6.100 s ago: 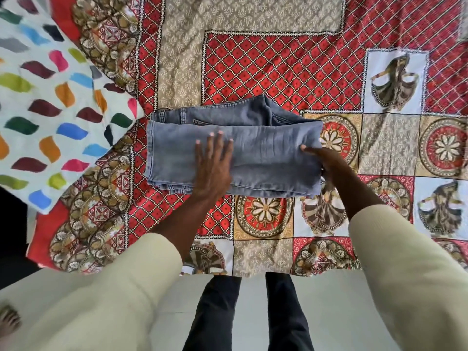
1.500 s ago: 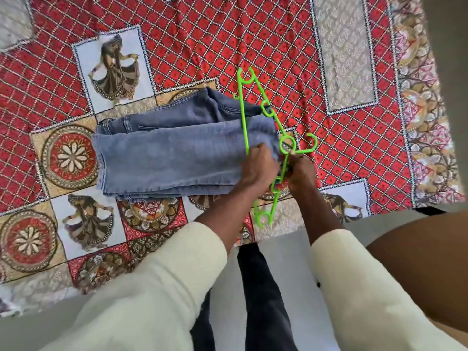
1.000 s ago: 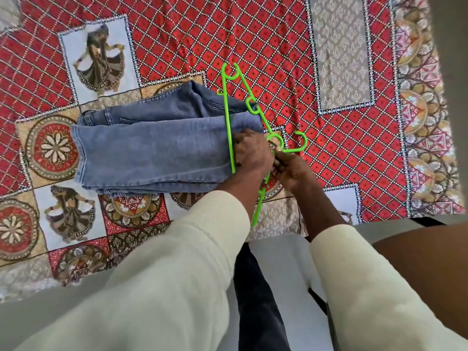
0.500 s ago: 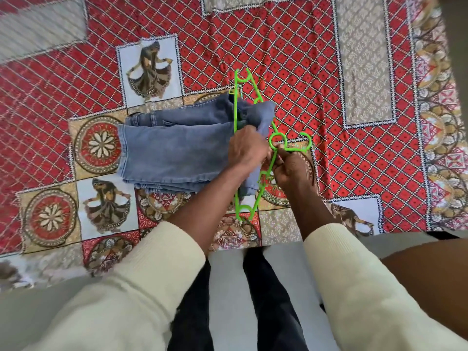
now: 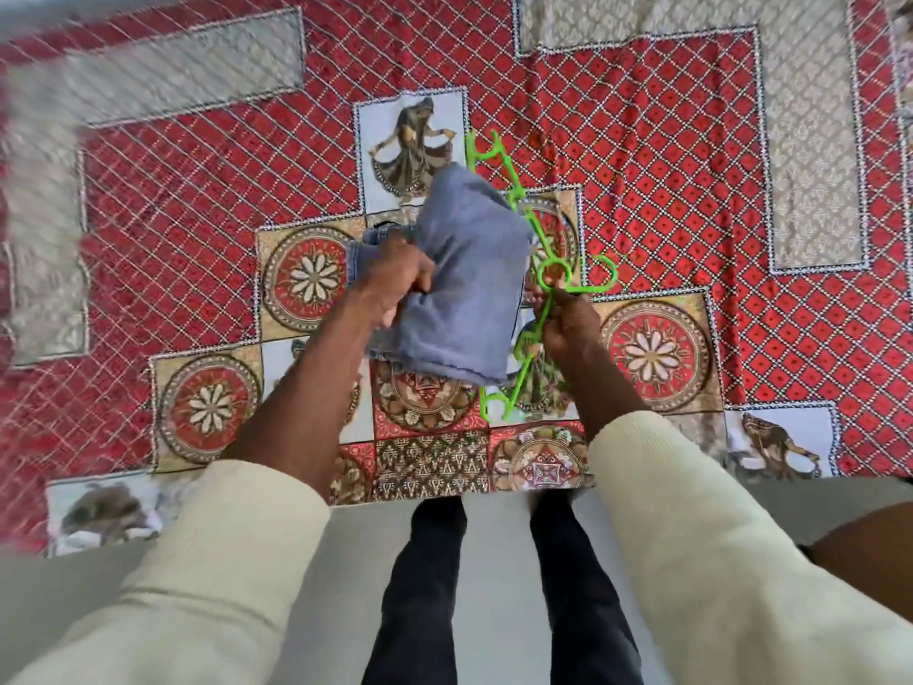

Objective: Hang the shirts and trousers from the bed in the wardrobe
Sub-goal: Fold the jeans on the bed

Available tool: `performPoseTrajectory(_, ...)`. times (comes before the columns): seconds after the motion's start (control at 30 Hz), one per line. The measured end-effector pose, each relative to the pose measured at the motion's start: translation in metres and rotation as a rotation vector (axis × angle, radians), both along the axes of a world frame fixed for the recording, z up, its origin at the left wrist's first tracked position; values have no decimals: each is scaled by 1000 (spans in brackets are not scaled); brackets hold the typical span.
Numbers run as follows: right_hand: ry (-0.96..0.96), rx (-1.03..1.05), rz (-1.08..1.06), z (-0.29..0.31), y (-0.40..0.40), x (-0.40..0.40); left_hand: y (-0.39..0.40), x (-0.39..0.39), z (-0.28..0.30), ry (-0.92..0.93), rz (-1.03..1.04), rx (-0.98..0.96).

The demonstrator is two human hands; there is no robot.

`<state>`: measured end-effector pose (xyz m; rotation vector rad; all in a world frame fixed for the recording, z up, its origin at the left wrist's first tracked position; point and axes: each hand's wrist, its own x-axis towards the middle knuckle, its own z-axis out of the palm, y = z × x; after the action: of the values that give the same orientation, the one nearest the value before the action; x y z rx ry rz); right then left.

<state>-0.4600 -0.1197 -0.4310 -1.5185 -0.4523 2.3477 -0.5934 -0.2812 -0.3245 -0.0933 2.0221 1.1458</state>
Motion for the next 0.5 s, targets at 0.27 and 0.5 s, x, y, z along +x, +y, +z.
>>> performPoseTrajectory(0.27, -78, 33, -12, -14, -33, 1, -85, -43, -42, -121, 128, -96)
performPoseTrajectory(0.5, -138, 113, -30, -23, -50, 19, -90, -64, -81, 46, 346, -237)
